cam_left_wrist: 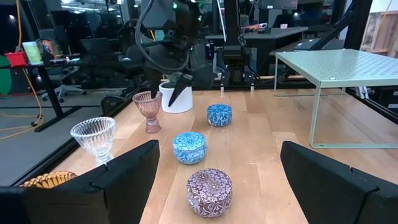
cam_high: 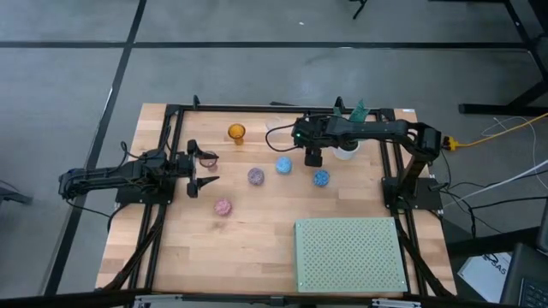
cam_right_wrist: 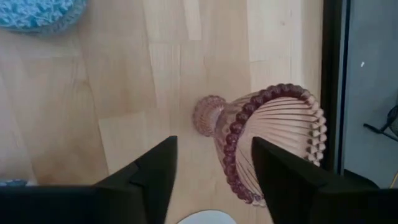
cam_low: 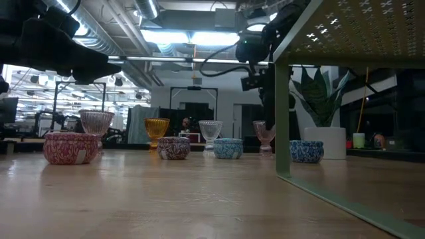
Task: Pick & Place candle stick holders
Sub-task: Put the top pink glass candle holder on the shelf
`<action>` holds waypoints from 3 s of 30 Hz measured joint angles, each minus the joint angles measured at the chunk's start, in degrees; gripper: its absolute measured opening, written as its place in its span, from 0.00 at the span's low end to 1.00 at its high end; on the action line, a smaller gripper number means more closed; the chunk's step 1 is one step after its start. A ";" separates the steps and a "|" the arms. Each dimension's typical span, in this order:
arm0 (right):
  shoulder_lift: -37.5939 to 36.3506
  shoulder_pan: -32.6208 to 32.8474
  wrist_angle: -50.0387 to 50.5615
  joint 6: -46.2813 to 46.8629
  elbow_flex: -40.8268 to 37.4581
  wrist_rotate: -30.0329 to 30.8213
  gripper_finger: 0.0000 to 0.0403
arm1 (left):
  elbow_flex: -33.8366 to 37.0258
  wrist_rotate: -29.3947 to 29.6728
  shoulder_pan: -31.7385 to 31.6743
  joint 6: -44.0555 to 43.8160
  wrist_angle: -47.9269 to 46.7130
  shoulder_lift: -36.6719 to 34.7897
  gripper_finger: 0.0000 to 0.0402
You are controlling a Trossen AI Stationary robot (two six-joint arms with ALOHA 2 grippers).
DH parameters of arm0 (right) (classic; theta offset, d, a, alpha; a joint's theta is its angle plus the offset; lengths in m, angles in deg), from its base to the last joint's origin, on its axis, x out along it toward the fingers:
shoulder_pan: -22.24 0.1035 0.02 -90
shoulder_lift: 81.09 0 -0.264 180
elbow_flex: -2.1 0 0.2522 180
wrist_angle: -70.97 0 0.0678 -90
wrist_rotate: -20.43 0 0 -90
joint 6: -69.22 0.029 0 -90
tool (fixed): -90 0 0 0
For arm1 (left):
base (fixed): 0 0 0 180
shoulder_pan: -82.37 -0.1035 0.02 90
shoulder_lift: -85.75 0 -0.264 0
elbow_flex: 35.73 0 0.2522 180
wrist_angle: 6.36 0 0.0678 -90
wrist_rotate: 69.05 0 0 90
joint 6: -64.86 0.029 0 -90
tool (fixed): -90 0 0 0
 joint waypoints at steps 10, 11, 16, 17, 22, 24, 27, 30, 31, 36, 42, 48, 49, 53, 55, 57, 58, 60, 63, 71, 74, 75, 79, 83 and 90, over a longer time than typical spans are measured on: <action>0.30 -0.89 0.19 -0.03 -0.02 -0.19 0.15 | 0.01 -0.02 0.00 0.00 -0.01 0.00 0.83; 0.30 -0.88 0.22 -0.02 -0.02 -0.26 0.12 | 0.01 -0.02 0.00 0.00 -0.02 0.00 0.83; 0.26 -0.87 0.57 -0.07 -0.02 -1.70 0.05 | 0.01 -0.02 0.00 0.00 0.00 0.00 0.83; 0.14 -0.87 0.66 -0.06 -0.01 -1.88 0.05 | 0.01 -0.03 0.00 0.00 -0.02 0.00 0.83; 0.06 -0.87 4.92 -0.02 3.89 -3.18 0.06 | 0.01 -0.04 0.00 0.00 0.00 0.00 0.83; 0.04 -0.76 7.54 -0.04 6.49 -4.73 0.05 | 0.01 -0.04 0.00 0.00 -0.02 -0.01 0.83; 0.04 -0.03 10.95 -0.07 10.90 -6.37 0.05 | 0.01 -0.04 0.00 0.00 -0.01 0.00 0.83; 0.04 1.34 15.16 -0.04 15.72 -6.67 0.05 | 0.01 -0.04 0.00 0.00 -0.01 0.00 0.83; 0.04 1.88 16.73 0.00 17.29 -6.69 0.05 | 0.01 -0.04 0.00 0.00 0.00 0.00 0.83; 0.01 5.33 23.94 2.15 25.07 -6.64 0.05 | 0.01 -0.04 0.00 0.00 -0.01 0.00 0.83; 0.01 11.16 31.59 5.59 31.90 -6.71 0.05 | 0.01 -0.04 0.00 0.00 -0.02 0.00 0.83; -0.59 17.29 38.99 11.63 36.73 -6.70 0.06 | 0.01 -0.07 0.00 0.00 -0.02 0.00 0.83; -1.30 18.42 39.75 12.94 36.90 -6.69 0.06 | 0.01 -0.07 0.00 0.00 0.00 0.00 0.83; -4.31 23.57 42.46 19.10 36.70 -6.60 0.07 | 0.01 -0.07 0.00 0.00 -0.02 -0.02 0.83; -5.41 26.41 43.54 22.46 36.68 -6.62 0.06 | 0.01 -0.07 0.00 0.00 0.00 0.00 0.83; -6.95 29.25 45.09 25.97 36.65 -6.64 0.05 | 0.01 -0.07 0.00 0.00 0.00 0.00 0.83; -7.82 30.60 46.05 28.04 36.65 -6.64 0.05 | 0.01 -0.07 0.00 0.00 0.00 0.00 0.83; -9.24 33.52 46.18 31.83 36.65 -6.62 0.05 | 0.01 -0.07 0.00 0.00 -0.01 0.00 0.83; -11.07 38.03 46.04 36.62 36.65 -6.64 0.05 | 0.01 -0.07 0.00 0.00 0.00 0.00 0.83; -12.20 48.83 46.00 52.22 36.65 -8.74 0.06 | 0.01 -0.07 0.00 0.00 -0.01 0.00 0.83; -11.59 52.07 46.01 59.49 36.64 -10.88 0.06 | 0.01 -0.07 0.00 0.00 -0.01 0.00 0.83; -11.30 53.21 46.00 61.73 36.61 -11.68 0.06 | 0.01 -0.07 0.00 0.00 -0.01 0.00 0.83; -10.85 57.58 46.00 69.53 36.59 -14.60 0.06 | 0.01 -0.07 0.00 0.00 0.00 0.00 0.83; -10.80 62.78 45.89 77.04 36.30 -16.56 0.06 | 0.01 -0.07 0.00 0.00 -0.02 0.00 0.83; -10.80 71.52 45.96 91.20 28.69 -18.86 0.06 | 0.01 -0.07 0.00 0.00 0.00 0.00 0.83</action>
